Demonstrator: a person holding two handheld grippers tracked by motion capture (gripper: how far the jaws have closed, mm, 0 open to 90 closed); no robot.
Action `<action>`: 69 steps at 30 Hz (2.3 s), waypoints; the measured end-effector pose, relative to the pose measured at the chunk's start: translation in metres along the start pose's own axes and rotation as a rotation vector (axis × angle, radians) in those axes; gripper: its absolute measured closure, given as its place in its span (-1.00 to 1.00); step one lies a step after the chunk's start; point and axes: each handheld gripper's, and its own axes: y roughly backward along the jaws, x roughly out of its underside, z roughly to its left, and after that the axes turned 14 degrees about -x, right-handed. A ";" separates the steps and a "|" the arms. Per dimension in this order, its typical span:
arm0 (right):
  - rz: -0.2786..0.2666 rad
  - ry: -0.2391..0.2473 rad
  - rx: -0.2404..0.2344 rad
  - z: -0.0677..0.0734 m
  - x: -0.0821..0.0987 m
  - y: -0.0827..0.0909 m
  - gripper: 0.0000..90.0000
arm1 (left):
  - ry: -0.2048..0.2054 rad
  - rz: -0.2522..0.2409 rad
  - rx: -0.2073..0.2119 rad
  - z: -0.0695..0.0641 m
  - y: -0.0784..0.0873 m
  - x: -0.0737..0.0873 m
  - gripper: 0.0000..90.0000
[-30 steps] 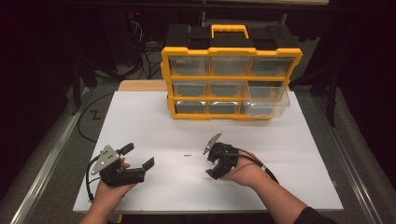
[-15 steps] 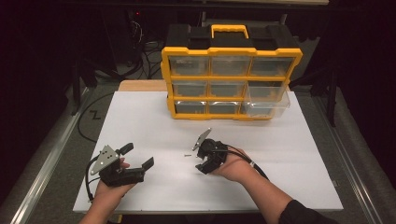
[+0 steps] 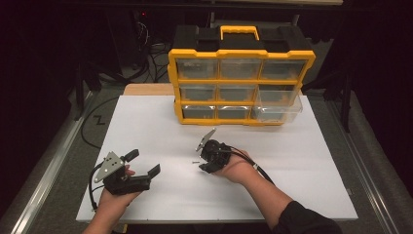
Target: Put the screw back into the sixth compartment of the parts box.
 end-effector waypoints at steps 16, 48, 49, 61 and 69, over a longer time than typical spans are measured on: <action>-0.020 0.017 -0.004 -0.003 -0.017 -0.017 0.63 | 0.000 0.002 0.003 0.000 0.000 0.000 -0.90; -0.031 0.028 -0.040 -0.006 -0.017 -0.021 1.00 | -0.001 0.002 0.004 0.000 0.000 0.000 -0.90; -0.028 0.035 -0.036 -0.006 -0.017 -0.021 1.00 | -0.001 0.002 0.004 0.000 0.000 0.000 -0.90; -0.022 0.029 -0.021 -0.005 -0.013 -0.015 1.00 | 0.001 0.005 0.001 0.001 0.000 0.001 -0.90; -0.016 0.010 -0.005 0.000 0.000 -0.003 1.00 | -0.002 0.005 0.002 0.000 -0.001 0.001 -0.90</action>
